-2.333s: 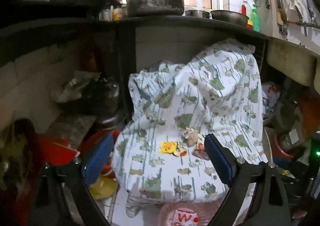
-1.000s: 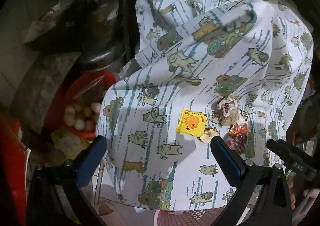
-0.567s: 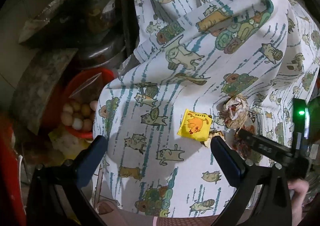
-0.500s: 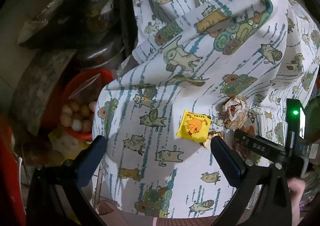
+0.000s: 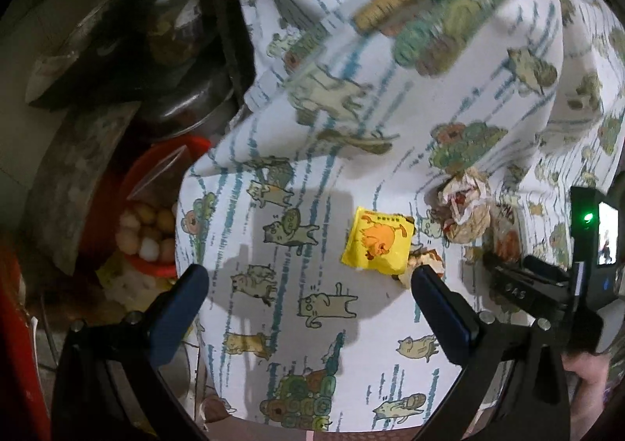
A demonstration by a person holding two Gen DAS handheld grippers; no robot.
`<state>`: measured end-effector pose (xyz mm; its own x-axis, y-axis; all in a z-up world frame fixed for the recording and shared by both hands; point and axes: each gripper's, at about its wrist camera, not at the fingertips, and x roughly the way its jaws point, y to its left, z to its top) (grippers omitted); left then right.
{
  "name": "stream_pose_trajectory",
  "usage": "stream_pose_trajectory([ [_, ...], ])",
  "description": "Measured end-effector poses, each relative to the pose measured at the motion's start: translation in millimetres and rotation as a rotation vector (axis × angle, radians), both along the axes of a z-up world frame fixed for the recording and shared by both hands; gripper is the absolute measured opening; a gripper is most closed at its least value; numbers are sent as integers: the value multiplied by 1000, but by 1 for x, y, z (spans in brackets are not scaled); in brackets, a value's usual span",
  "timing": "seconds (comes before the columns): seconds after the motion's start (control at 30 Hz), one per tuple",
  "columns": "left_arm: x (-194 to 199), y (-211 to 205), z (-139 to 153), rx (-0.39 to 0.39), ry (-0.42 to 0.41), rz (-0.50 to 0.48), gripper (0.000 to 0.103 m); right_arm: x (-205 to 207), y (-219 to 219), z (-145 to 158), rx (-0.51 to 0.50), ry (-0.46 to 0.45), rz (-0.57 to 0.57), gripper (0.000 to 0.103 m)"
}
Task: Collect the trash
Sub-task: 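Reach the right gripper toward the clear wrapper while the left approaches the yellow packet, then grasp the yellow packet with the left gripper while the right grips the clear snack bag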
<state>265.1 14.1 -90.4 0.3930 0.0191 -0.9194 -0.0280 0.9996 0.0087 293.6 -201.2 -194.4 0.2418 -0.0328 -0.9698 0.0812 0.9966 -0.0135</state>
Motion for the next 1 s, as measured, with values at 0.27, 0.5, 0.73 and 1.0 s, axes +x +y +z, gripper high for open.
stream_pose_trajectory([
  [0.27, 19, -14, -20, -35, 59, -45, 103, -16, -14, 1, 19, 43, 56, 65],
  [0.5, 55, -12, -62, -51, 142, -35, 103, -32, -37, -1, 26, 69, 83, 66],
  [0.73, 67, -22, -95, -36, 204, -71, 103, -33, -38, -2, 28, 78, 100, 66],
  [1.0, 68, -40, -99, -4, 188, -92, 103, -22, -40, 3, 27, 89, 100, 66],
])
